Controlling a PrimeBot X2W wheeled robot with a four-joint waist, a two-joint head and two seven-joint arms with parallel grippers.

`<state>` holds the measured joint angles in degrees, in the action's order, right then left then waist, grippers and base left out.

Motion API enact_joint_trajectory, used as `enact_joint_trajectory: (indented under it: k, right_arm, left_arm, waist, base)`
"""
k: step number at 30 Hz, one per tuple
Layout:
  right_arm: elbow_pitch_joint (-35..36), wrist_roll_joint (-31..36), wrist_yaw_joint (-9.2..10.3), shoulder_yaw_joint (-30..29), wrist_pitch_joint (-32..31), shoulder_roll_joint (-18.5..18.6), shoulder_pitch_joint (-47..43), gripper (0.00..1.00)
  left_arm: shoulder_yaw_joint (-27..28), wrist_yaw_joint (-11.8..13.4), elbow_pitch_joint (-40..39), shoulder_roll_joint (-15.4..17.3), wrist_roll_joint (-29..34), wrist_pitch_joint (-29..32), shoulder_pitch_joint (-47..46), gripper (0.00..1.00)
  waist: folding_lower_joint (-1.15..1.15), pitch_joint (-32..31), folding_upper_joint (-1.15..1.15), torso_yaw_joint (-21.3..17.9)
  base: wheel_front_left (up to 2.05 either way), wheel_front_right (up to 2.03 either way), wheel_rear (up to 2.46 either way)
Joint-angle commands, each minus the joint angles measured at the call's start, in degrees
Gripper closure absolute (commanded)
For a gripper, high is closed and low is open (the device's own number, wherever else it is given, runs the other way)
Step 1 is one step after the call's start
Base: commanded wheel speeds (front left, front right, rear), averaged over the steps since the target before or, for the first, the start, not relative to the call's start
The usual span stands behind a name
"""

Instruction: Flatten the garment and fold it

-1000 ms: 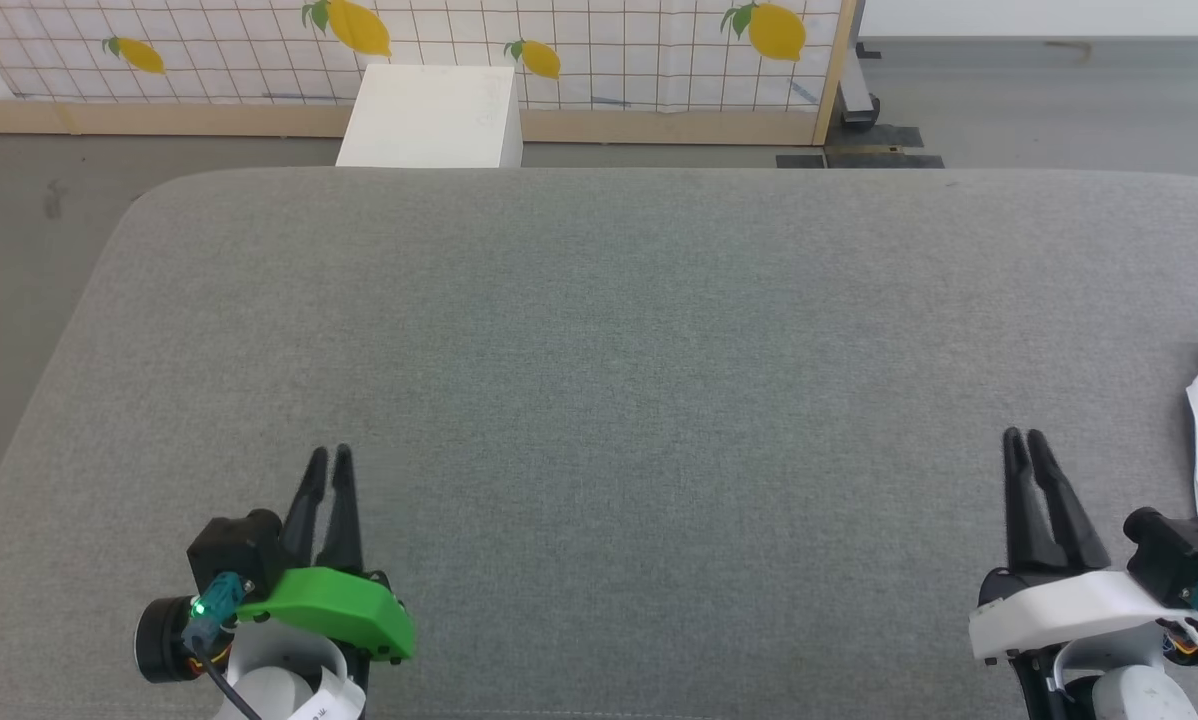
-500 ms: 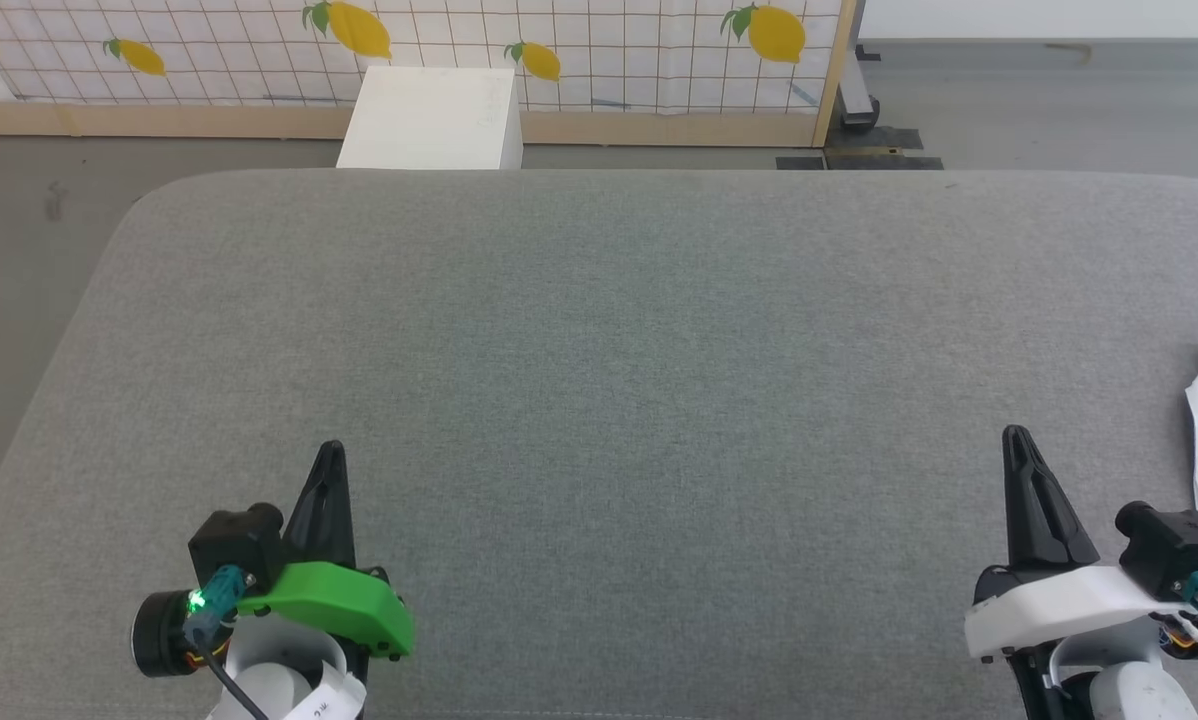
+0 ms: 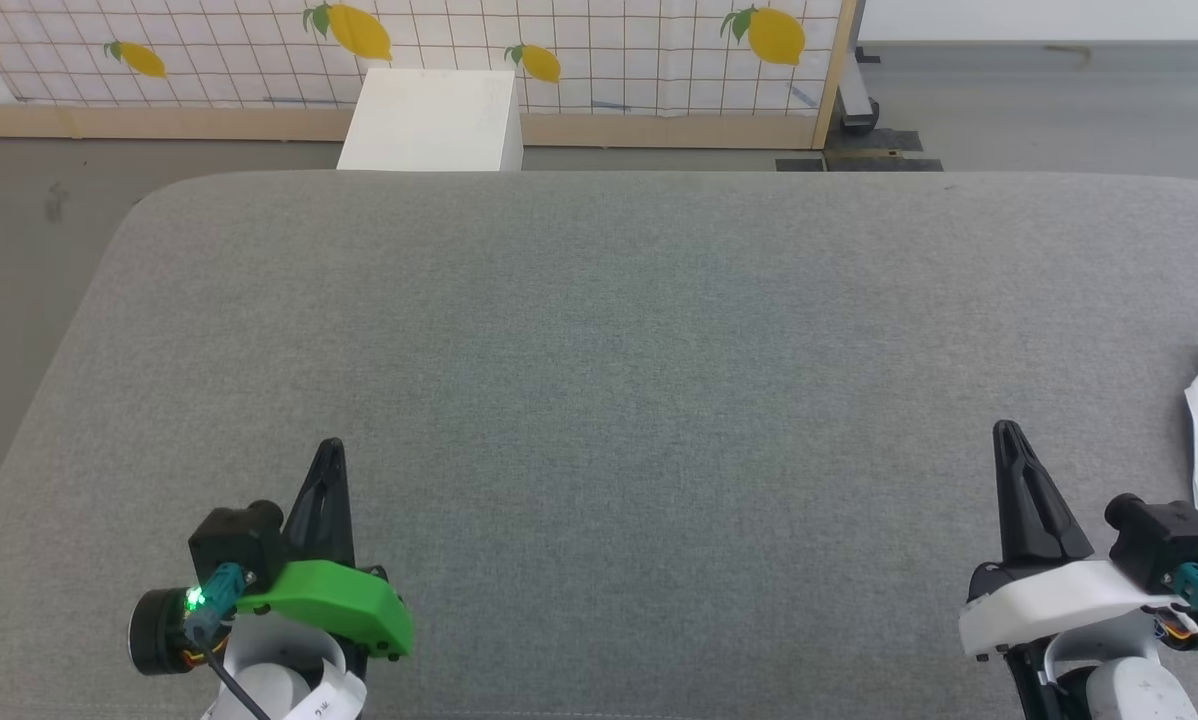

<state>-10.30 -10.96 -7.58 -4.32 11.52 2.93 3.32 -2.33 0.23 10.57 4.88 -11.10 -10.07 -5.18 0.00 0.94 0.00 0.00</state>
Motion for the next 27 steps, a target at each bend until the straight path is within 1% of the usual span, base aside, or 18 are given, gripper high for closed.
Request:
enact_joint_trajectory:
  k: [1,27]
  right_arm:
    - [0.5,0.6,0.02,0.2,-0.4,0.0,-0.8,1.00]
    - [3.2,3.4,0.04,1.3,-3.4,0.0,-1.4,1.00]
  left_arm:
    - [0.2,-0.1,-0.4,-0.4,1.2,0.5,0.9,1.00]
    - [0.8,-0.1,-3.2,-0.8,3.8,3.1,2.1,1.00]
  waist:
    - [0.00,0.0,0.00,0.0]
    - [0.00,-0.3,0.00,0.0]
  base:
    - [0.00,0.00,0.00]
    - [0.00,0.00,0.00]
